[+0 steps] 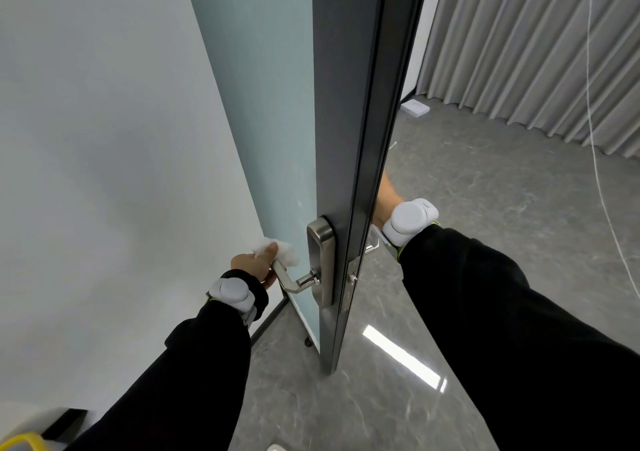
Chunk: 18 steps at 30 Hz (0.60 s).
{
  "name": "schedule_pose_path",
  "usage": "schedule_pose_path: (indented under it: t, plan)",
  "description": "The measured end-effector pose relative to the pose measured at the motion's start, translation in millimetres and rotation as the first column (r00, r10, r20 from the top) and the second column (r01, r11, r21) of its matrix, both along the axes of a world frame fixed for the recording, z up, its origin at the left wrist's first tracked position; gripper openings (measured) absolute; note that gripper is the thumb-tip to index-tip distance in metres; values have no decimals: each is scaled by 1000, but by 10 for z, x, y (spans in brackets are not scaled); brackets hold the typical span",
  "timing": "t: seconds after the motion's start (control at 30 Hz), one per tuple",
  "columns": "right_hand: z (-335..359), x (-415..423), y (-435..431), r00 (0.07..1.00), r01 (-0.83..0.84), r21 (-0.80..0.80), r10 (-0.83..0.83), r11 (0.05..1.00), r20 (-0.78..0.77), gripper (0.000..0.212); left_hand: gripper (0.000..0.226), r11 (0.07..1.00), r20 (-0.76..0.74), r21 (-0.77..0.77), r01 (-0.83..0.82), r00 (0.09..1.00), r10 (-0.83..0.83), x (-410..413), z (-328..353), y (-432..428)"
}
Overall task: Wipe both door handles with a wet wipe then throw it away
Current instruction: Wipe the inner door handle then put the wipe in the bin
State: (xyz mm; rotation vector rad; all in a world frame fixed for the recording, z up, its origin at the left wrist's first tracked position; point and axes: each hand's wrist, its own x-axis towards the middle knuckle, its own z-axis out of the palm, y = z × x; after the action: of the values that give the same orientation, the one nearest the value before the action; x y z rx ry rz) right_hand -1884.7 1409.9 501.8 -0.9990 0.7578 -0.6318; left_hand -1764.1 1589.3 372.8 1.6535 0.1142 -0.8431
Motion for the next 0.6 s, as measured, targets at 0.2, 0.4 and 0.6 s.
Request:
schedule_pose_path:
  t: [0.2,0.4,0.6]
  plan:
    - [0,0,10,998,-37,8,36,999,44,36,30,998,-1,38,57,998,-57,-194,27,136]
    - [-13,4,31,998,-46,-65,49,997,49,29,33,996,-20,3,84,996,-84,-518,-16,262]
    - [-5,-14,41,999,-38,-82,41,996,34,31,31,993,-42,10,115,993,-115,-724,-16,300]
